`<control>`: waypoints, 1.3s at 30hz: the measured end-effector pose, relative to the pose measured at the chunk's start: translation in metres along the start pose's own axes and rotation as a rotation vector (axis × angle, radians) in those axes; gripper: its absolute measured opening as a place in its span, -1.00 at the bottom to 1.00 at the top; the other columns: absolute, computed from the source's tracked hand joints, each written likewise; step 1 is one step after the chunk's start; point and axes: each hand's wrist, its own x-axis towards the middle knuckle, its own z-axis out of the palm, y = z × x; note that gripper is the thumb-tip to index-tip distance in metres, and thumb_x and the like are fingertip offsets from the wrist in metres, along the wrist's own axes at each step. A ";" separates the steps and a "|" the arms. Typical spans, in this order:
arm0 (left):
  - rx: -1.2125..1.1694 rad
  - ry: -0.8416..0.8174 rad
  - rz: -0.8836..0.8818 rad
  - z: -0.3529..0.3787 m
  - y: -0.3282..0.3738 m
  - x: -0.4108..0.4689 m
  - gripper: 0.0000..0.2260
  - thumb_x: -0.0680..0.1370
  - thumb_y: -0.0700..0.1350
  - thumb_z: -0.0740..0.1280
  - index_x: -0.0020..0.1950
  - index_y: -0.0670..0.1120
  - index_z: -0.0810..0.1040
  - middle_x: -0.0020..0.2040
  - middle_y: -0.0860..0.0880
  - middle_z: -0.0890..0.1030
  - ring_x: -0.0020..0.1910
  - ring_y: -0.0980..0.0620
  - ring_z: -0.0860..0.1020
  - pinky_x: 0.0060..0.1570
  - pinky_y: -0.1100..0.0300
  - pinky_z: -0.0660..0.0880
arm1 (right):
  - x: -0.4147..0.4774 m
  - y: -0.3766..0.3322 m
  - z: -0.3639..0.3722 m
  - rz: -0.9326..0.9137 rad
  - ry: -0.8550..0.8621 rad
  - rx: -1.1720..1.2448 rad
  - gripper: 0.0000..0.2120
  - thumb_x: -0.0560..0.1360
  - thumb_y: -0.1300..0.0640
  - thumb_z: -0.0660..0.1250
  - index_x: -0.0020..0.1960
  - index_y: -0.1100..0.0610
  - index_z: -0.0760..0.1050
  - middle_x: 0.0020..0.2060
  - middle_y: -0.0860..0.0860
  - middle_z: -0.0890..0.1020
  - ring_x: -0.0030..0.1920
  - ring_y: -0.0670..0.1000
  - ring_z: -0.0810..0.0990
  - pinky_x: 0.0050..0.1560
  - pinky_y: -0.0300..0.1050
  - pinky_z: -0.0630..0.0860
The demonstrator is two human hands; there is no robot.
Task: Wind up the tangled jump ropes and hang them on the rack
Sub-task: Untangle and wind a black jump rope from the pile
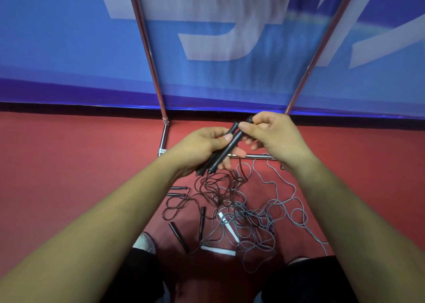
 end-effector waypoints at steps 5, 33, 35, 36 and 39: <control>0.077 -0.068 0.049 -0.010 0.000 0.001 -0.77 0.70 -0.21 0.15 0.24 -0.36 0.40 -0.14 -0.21 0.55 -0.43 0.00 0.42 -0.44 0.18 0.38 | 0.002 0.001 -0.014 -0.076 0.033 -0.151 -0.73 0.38 0.07 0.56 -0.03 0.14 0.56 -0.23 -0.01 0.63 -0.29 -0.18 0.55 -0.16 -0.32 0.49; -0.183 -0.259 -0.060 0.003 -0.006 0.001 -0.71 0.53 -0.22 0.28 0.24 -0.22 0.48 -0.12 -0.15 0.63 -0.34 -0.01 0.54 -0.34 0.20 0.51 | 0.010 -0.006 -0.034 -0.125 0.029 0.043 -0.90 0.43 0.26 0.51 -0.19 0.18 0.60 -0.43 0.05 0.57 -0.48 -0.04 0.40 -0.37 -0.17 0.35; -0.229 -0.237 -0.053 0.006 -0.006 0.001 -0.73 0.50 -0.25 0.26 0.19 -0.25 0.49 -0.11 -0.15 0.62 -0.36 0.01 0.49 -0.36 0.18 0.49 | 0.009 -0.008 -0.034 -0.134 0.041 0.045 -0.90 0.43 0.27 0.51 -0.19 0.20 0.59 -0.45 0.05 0.56 -0.48 -0.03 0.37 -0.39 -0.17 0.33; -0.233 -0.228 -0.042 0.008 -0.005 0.000 -0.73 0.50 -0.25 0.26 0.19 -0.26 0.49 -0.13 -0.16 0.61 -0.38 0.02 0.46 -0.37 0.17 0.47 | 0.008 -0.009 -0.034 -0.145 0.046 0.032 -0.90 0.42 0.26 0.52 -0.19 0.20 0.60 -0.45 0.05 0.55 -0.47 -0.03 0.36 -0.39 -0.16 0.32; -0.222 -0.201 -0.005 0.016 -0.006 -0.001 -0.70 0.62 -0.12 0.28 0.26 -0.28 0.44 -0.24 -0.13 0.55 -0.43 0.05 0.39 -0.40 0.20 0.39 | 0.006 -0.013 -0.033 -0.212 0.071 -0.058 -0.94 0.42 0.23 0.53 -0.18 0.14 0.66 -0.44 -0.01 0.61 -0.43 -0.07 0.44 -0.37 -0.25 0.34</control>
